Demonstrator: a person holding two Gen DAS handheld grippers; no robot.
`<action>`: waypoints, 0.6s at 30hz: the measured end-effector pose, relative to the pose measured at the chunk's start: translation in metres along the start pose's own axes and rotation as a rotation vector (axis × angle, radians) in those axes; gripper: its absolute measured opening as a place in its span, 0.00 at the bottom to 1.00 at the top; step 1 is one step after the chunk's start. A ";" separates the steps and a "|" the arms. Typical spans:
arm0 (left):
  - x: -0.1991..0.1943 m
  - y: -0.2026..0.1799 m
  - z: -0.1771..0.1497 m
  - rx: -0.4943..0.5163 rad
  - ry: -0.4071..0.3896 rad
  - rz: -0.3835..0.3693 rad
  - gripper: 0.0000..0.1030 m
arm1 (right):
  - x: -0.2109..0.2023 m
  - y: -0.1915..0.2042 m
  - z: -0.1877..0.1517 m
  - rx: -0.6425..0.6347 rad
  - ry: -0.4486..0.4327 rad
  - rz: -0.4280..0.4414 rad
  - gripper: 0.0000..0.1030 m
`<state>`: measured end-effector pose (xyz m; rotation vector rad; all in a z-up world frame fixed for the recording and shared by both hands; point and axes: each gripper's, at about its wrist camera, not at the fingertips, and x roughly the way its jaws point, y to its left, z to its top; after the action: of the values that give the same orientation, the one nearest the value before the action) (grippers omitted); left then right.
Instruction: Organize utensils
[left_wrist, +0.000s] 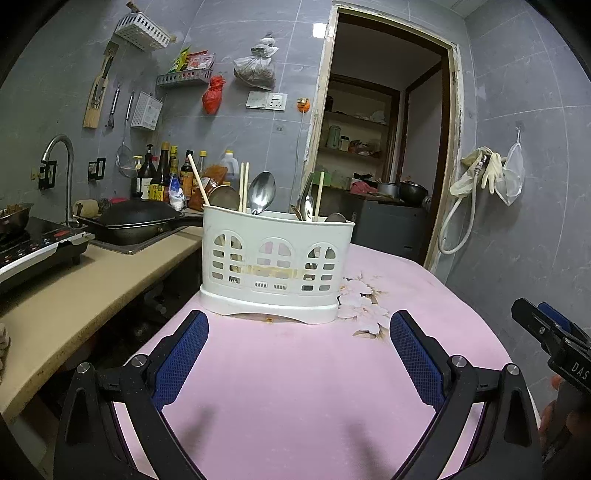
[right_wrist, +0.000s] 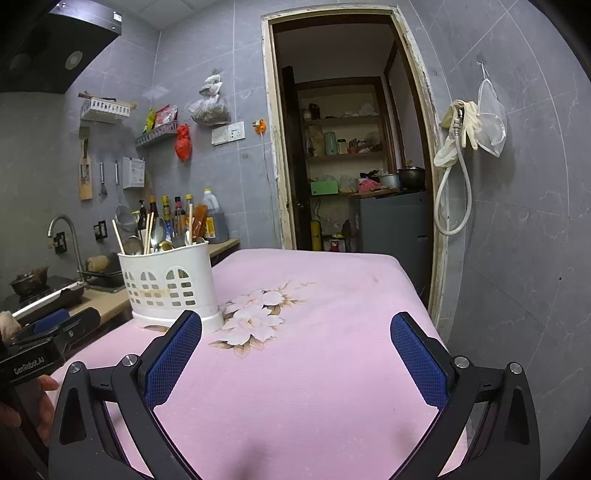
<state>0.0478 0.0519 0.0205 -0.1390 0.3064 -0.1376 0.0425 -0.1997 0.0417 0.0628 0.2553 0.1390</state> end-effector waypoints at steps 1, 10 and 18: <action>0.000 0.000 0.000 -0.002 0.001 -0.001 0.94 | 0.000 0.000 0.000 0.001 0.000 0.000 1.00; 0.000 0.002 -0.001 -0.002 0.004 0.000 0.94 | 0.001 -0.002 0.000 0.001 0.003 0.000 1.00; 0.000 0.003 -0.001 -0.001 0.003 0.000 0.94 | 0.001 -0.002 0.000 0.001 0.005 0.001 1.00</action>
<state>0.0477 0.0545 0.0190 -0.1396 0.3098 -0.1372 0.0433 -0.2013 0.0415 0.0638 0.2606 0.1399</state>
